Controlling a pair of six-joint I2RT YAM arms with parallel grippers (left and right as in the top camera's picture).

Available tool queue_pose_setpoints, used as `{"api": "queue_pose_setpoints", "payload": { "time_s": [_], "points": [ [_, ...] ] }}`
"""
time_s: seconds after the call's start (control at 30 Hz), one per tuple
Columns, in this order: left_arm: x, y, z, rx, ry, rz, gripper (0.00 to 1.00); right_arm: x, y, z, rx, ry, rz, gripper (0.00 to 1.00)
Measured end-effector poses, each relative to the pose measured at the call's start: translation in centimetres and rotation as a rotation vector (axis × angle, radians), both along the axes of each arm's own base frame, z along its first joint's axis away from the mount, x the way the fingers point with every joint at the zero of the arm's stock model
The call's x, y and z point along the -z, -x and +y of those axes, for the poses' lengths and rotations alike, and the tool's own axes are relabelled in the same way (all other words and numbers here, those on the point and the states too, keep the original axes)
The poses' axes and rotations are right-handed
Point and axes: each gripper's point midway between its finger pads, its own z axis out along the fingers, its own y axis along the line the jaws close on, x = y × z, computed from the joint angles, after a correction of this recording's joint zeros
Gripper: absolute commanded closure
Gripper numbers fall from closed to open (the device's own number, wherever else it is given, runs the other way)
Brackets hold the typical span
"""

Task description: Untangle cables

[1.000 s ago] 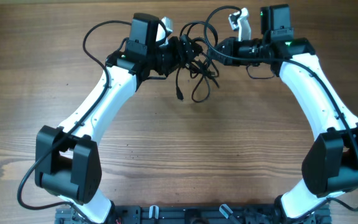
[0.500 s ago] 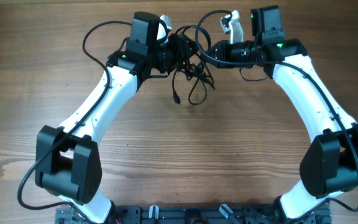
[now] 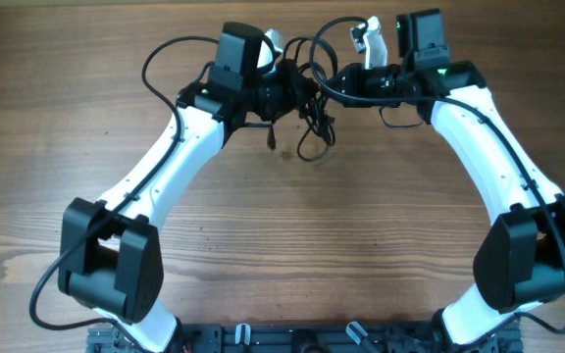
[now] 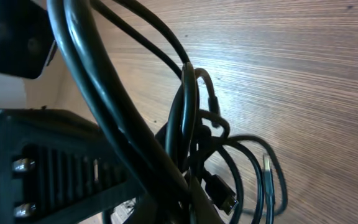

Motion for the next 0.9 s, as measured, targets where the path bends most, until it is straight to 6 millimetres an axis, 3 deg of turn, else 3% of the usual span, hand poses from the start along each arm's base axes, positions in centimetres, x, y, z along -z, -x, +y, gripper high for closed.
{"api": "queue_pose_setpoints", "payload": {
  "time_s": [0.1, 0.23, 0.33, 0.43, 0.53, 0.6, 0.63, 0.7, 0.77, 0.9],
  "points": [
    [-0.6, -0.1, 0.7, 0.014, 0.037, 0.011, 0.96, 0.2, -0.1, -0.2, 0.024, 0.009, 0.012, 0.96],
    [-3.5, -0.3, 3.0, 0.0, 0.09, -0.024, 0.96, 0.0, -0.5, -1.0, 0.061, 0.007, 0.022, 0.96],
    [-9.8, 0.5, 6.4, -0.052, 0.158, -0.121, 0.96, -1.0, -0.7, -1.7, 0.086, -0.009, 0.017, 0.96],
    [-14.0, 1.5, 9.1, -0.092, 0.218, -0.179, 0.96, -2.4, -0.5, -1.4, 0.072, -0.037, -0.003, 0.96],
    [-16.9, 2.0, 11.6, -0.118, 0.27, -0.229, 0.96, -3.2, -0.2, -1.3, 0.072, -0.05, -0.003, 0.96],
    [-19.1, 2.4, 13.6, -0.142, 0.306, -0.276, 0.96, -2.6, -0.4, -2.4, 0.122, -0.012, 0.022, 0.96],
    [-20.8, 3.2, 15.3, -0.162, 0.328, -0.306, 0.96, -1.6, -0.9, -3.6, 0.168, 0.012, 0.045, 0.96],
    [-22.7, 4.4, 16.9, -0.157, 0.356, -0.34, 0.96, -0.5, -1.4, -5.7, 0.235, 0.041, 0.074, 0.96],
    [-23.5, 5.4, 17.8, -0.12, 0.379, -0.35, 0.96, -0.3, -1.9, -6.9, 0.275, 0.053, 0.078, 0.96],
    [-22.5, 6.1, 18.6, -0.067, 0.375, -0.329, 0.96, -0.6, -1.6, -6.3, 0.246, 0.026, 0.079, 0.96]
  ]
}}
